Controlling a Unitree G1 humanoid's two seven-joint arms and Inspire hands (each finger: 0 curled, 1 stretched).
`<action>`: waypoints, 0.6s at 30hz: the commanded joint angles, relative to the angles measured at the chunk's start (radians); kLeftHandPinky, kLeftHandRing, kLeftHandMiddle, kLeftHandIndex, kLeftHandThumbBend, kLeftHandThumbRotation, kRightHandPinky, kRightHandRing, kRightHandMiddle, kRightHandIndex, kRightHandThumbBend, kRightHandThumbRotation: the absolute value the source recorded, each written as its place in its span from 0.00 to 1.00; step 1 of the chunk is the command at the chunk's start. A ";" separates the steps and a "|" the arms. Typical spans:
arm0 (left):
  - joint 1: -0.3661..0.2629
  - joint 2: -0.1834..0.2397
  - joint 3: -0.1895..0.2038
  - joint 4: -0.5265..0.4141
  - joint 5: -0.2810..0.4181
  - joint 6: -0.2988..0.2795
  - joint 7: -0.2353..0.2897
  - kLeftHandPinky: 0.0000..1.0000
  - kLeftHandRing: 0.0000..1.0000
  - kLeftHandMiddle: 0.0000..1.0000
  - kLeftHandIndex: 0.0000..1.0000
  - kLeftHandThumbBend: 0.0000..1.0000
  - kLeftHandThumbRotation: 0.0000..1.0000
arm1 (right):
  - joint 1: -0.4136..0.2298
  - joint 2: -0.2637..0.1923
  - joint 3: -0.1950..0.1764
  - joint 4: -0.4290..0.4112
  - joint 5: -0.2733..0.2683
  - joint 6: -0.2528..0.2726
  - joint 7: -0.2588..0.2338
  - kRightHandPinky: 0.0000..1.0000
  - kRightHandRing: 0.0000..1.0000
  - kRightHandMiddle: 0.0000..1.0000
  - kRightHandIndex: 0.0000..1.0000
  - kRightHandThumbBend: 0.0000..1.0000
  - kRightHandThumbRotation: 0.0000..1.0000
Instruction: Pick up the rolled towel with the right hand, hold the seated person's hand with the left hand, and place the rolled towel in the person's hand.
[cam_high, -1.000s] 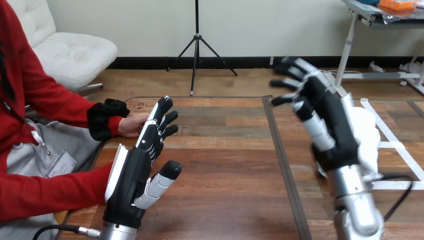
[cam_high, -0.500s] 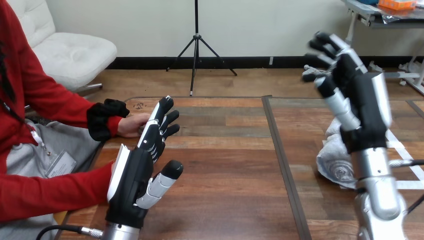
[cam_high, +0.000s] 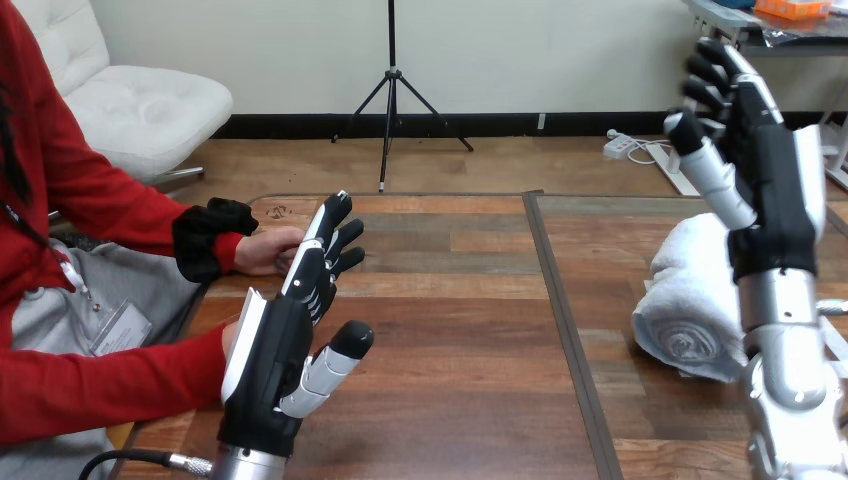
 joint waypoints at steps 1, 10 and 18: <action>-0.060 -0.006 -0.007 -0.009 0.002 -0.023 0.009 0.88 0.93 0.97 0.97 1.00 0.90 | -0.101 -0.056 -0.010 -0.076 -0.039 0.113 -0.045 0.89 0.94 0.92 0.94 1.00 0.80; -0.054 -0.014 -0.012 -0.020 0.000 -0.023 0.008 0.88 0.93 0.97 0.97 1.00 0.90 | -0.157 -0.135 -0.007 -0.105 -0.073 0.380 -0.037 0.97 0.98 0.98 0.99 1.00 0.80; -0.049 -0.023 -0.018 -0.025 -0.006 -0.021 0.005 0.89 0.94 0.97 0.97 1.00 0.90 | -0.245 -0.227 0.011 -0.019 -0.084 0.541 0.038 0.99 0.99 1.00 1.00 1.00 0.76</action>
